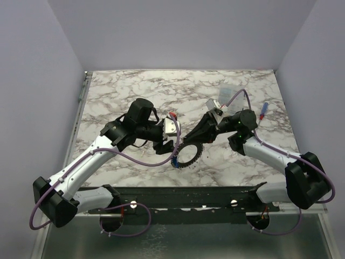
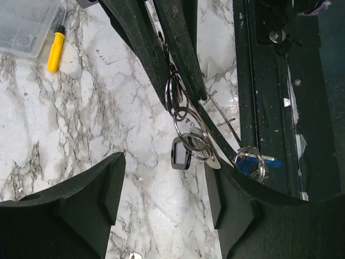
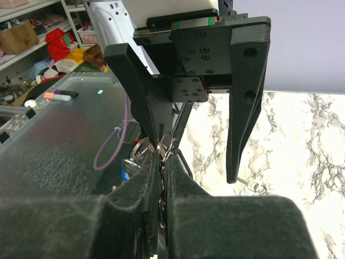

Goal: Remove the keys from the keyring

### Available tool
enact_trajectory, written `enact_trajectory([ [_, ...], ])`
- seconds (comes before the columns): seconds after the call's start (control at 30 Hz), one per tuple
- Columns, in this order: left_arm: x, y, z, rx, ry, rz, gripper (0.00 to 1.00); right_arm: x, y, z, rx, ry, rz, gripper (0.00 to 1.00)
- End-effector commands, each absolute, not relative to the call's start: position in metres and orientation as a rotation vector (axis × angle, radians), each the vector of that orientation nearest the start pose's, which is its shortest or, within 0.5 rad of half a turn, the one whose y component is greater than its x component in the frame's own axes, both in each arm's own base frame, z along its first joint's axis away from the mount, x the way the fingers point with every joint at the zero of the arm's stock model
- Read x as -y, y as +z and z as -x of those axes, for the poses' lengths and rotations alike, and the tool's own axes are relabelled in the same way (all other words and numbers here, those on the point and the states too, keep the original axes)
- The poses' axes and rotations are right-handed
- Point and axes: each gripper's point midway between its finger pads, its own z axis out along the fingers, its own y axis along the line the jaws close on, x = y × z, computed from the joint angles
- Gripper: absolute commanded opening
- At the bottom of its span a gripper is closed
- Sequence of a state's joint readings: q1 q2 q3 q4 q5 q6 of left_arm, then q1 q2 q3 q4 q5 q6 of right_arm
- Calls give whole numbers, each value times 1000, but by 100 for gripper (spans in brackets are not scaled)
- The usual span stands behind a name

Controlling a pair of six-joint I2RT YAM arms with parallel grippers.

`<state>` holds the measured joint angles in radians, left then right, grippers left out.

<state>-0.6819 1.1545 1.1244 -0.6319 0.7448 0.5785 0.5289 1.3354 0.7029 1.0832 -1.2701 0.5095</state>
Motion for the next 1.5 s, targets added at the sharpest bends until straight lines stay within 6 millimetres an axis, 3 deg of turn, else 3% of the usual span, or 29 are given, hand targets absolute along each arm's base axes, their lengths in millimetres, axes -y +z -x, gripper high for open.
enact_trajectory([
  [0.0,279,251,-165,-1423,-946,-1567,67,-307,311,-186,-981,1461,1224,1],
  [0.1,276,246,-167,-1431,-917,-1560,70,-308,311,-188,-984,1460,1220,1],
  [0.3,281,265,-176,-1359,-885,-1466,68,-308,307,-188,-994,1467,1220,1],
  [0.6,288,264,-160,-1281,-949,-1527,69,-308,307,-188,-998,1471,1224,1],
  [0.7,289,266,-164,-1279,-938,-1509,62,-308,306,-187,-999,1475,1224,1],
  [0.9,287,265,-171,-1301,-900,-1474,30,-307,307,-184,-994,1483,1234,1],
  [1.13,278,263,-180,-1307,-844,-1423,23,-305,303,-179,-1033,1523,1232,1],
  [1.23,274,257,-175,-1271,-827,-1451,28,-304,299,-178,-1066,1544,1222,1],
  [1.33,271,249,-172,-1251,-811,-1473,55,-306,296,-182,-1153,1579,1190,1],
  [1.47,269,239,-168,-1239,-813,-1498,66,-308,287,-186,-1269,1615,1180,1],
])
